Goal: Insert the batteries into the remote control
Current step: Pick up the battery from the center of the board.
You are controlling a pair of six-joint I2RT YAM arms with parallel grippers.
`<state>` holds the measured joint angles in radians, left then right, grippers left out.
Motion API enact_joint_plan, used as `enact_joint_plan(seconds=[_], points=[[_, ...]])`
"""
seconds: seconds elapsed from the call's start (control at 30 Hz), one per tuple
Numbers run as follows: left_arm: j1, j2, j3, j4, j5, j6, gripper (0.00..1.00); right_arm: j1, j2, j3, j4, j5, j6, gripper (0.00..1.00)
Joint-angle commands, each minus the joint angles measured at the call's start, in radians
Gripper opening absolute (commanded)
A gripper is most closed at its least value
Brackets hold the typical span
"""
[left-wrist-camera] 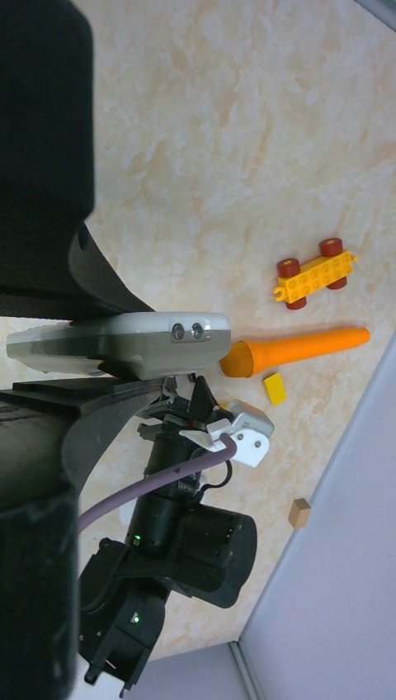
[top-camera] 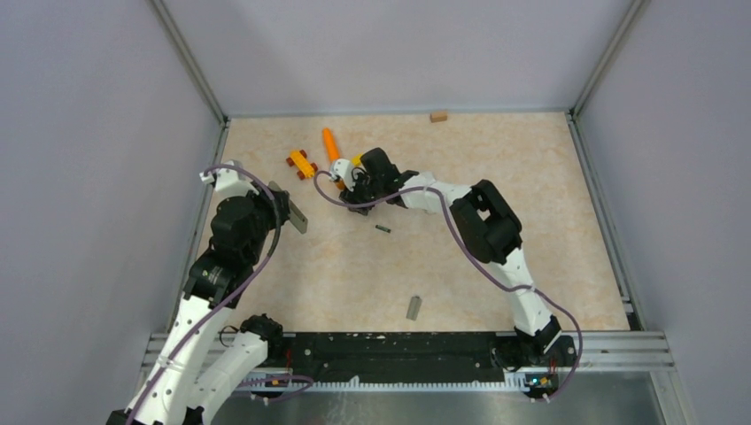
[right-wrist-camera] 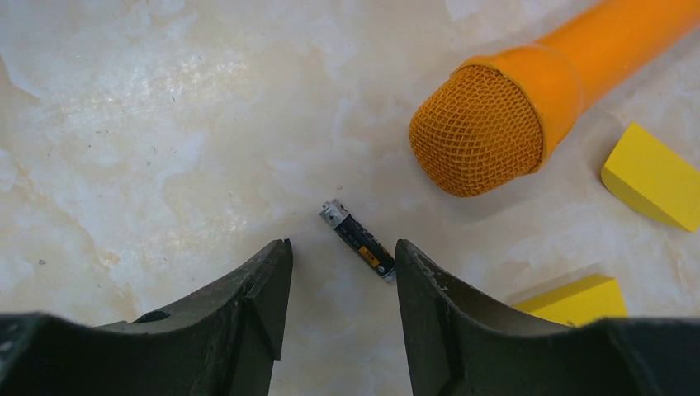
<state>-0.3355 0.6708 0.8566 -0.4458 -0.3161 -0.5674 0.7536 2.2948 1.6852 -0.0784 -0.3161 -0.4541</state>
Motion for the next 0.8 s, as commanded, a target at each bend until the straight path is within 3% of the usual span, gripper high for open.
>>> enact_joint_plan(seconds=[0.0, 0.2, 0.33, 0.43, 0.5, 0.57, 0.67, 0.77], points=[[0.003, 0.007, 0.048, 0.01, -0.015, 0.025, 0.0, -0.015, 0.055, 0.112, -0.135, -0.133, -0.07, 0.49], [0.003, 0.011, 0.06, 0.008, -0.008, 0.032, 0.0, -0.031, 0.096, 0.159, -0.207, -0.181, -0.07, 0.42], [0.003, 0.014, 0.064, 0.005, -0.01, 0.035, 0.0, -0.032, 0.119, 0.197, -0.25, -0.145, -0.07, 0.24], [0.003, 0.016, 0.062, 0.007, -0.003, 0.033, 0.0, -0.03, 0.103, 0.154, -0.171, -0.096, -0.034, 0.13], [0.003, 0.018, 0.063, 0.007, -0.004, 0.031, 0.0, -0.028, 0.082, 0.12, -0.126, -0.085, -0.022, 0.11], [0.005, 0.019, 0.064, 0.007, -0.008, 0.034, 0.0, -0.027, 0.07, 0.103, -0.107, -0.092, -0.019, 0.16], [0.004, 0.02, 0.066, 0.007, -0.011, 0.038, 0.0, -0.022, 0.08, 0.105, -0.098, -0.092, -0.016, 0.35], [0.004, 0.023, 0.065, 0.008, -0.016, 0.038, 0.0, -0.015, 0.116, 0.163, -0.15, -0.082, -0.016, 0.35]])
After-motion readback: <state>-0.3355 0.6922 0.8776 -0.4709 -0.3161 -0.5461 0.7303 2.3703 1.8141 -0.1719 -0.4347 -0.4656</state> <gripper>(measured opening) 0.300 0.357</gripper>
